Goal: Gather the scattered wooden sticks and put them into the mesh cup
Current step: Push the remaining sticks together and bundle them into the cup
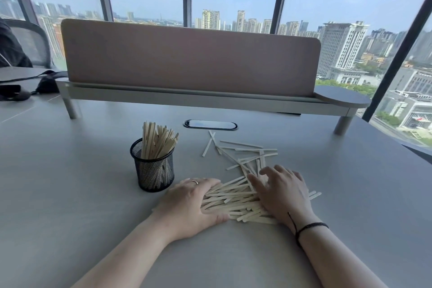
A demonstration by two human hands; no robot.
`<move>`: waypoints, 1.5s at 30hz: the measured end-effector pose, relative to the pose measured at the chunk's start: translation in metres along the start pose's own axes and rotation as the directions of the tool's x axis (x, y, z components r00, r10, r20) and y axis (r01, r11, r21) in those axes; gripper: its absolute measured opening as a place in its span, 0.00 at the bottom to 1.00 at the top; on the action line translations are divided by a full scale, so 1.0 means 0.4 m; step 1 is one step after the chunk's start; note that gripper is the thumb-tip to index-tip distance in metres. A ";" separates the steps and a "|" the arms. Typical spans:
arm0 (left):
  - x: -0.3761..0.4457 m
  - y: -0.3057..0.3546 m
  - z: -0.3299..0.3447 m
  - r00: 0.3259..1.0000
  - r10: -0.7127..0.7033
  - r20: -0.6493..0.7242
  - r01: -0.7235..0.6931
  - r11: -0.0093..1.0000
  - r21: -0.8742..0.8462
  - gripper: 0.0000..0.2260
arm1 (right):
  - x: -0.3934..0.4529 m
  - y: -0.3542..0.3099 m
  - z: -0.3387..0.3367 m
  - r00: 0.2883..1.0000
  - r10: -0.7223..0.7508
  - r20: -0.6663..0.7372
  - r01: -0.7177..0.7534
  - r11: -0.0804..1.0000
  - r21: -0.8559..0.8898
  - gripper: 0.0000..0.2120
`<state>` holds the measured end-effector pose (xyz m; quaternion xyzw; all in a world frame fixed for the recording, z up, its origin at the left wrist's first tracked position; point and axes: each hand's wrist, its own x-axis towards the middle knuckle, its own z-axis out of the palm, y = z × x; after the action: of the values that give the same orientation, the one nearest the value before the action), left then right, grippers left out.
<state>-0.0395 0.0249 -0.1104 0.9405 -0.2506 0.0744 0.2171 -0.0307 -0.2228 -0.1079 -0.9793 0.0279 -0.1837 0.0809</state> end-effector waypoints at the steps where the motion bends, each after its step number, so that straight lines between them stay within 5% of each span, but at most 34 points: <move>1: 0.000 0.000 0.000 1.000 0.002 -0.007 -0.002 1.000 0.001 0.38 | -0.002 -0.004 0.000 1.000 -0.015 0.000 0.015 0.999 0.037 0.26; 9: 0.001 -0.004 -0.002 0.999 0.027 -0.018 -0.027 0.999 0.017 0.38 | 0.057 0.014 0.007 0.992 -0.003 -0.129 0.040 0.956 0.292 0.19; 17: 0.020 -0.016 -0.005 1.000 0.005 0.011 -0.005 1.000 0.028 0.44 | 0.254 -0.050 0.119 0.944 -0.068 0.323 0.021 0.989 0.147 0.37; 22: 0.024 -0.028 0.000 1.000 -0.001 0.011 0.000 0.999 0.054 0.47 | 0.273 -0.072 0.129 0.967 -0.032 0.253 -0.002 0.991 0.133 0.31; 27: 0.025 -0.027 0.002 0.997 -0.049 0.052 0.045 0.997 0.069 0.51 | 0.181 -0.076 0.100 0.974 -0.128 0.190 0.056 0.938 0.342 0.18; 33: 0.024 -0.022 0.001 0.990 -0.066 0.125 0.058 0.996 0.069 0.53 | 0.115 -0.106 0.044 0.963 -0.208 0.169 0.128 0.910 0.394 0.11; 37: 0.020 -0.016 -0.008 0.992 -0.040 0.123 0.032 0.997 0.068 0.49 | 0.202 -0.158 0.060 0.979 -0.188 0.075 0.146 0.911 0.385 0.09; 42: 0.024 -0.024 -0.007 0.992 -0.009 0.129 0.002 0.999 0.051 0.45 | 0.308 -0.242 0.132 0.853 -0.389 0.347 0.338 0.920 0.201 0.20; 45: 0.025 -0.027 -0.004 0.991 -0.004 0.131 0.000 1.000 0.030 0.43 | 0.326 -0.255 0.144 0.848 -0.418 0.326 0.409 0.907 0.097 0.15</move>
<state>-0.0256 0.0296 -0.1105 0.9468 -0.2621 0.0162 0.1861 0.1142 -0.1249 -0.0972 -0.9779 -0.1999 -0.0255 0.0547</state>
